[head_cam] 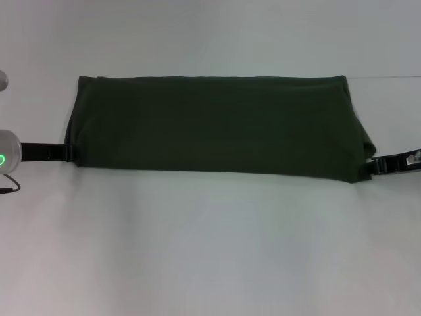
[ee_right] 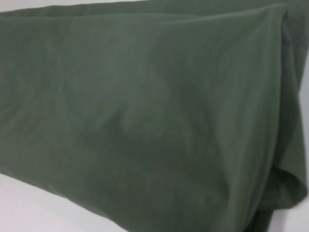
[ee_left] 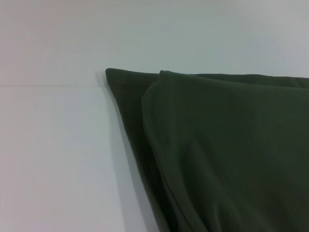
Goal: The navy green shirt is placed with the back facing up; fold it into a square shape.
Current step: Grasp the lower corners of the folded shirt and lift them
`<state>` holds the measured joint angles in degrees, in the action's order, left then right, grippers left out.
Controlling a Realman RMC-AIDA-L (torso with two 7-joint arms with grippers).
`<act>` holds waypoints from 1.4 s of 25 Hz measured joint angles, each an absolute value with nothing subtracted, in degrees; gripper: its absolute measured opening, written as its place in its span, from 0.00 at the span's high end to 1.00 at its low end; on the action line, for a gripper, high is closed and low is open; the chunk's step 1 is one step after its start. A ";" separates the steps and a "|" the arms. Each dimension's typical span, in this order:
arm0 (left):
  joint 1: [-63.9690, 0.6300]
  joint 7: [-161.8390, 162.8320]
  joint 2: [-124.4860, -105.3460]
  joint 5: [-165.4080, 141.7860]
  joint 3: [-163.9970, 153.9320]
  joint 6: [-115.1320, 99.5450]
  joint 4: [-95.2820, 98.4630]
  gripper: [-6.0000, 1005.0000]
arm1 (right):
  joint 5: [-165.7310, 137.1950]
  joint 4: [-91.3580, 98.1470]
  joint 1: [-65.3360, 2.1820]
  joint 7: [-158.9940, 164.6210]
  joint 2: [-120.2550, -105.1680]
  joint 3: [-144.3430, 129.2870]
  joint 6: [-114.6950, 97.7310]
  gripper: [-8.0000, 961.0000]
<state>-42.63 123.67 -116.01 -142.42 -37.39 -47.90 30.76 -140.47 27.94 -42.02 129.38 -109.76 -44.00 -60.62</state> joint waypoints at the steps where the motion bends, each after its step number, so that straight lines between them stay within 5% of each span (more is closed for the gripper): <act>1: -42.62 123.66 -116.01 -142.41 -37.35 -47.90 30.76 0.98 | -140.40 27.98 -41.93 129.37 -109.75 -43.96 -60.70 0.89; 11: -42.36 123.67 -116.01 -142.34 -37.03 -48.27 31.13 0.98 | -140.52 28.11 -41.75 129.12 -109.58 -43.94 -60.77 0.98; 35: -40.34 126.52 -114.51 -146.01 -35.31 -68.47 35.55 0.98 | -140.62 31.11 -40.10 127.06 -106.88 -43.80 -70.94 0.98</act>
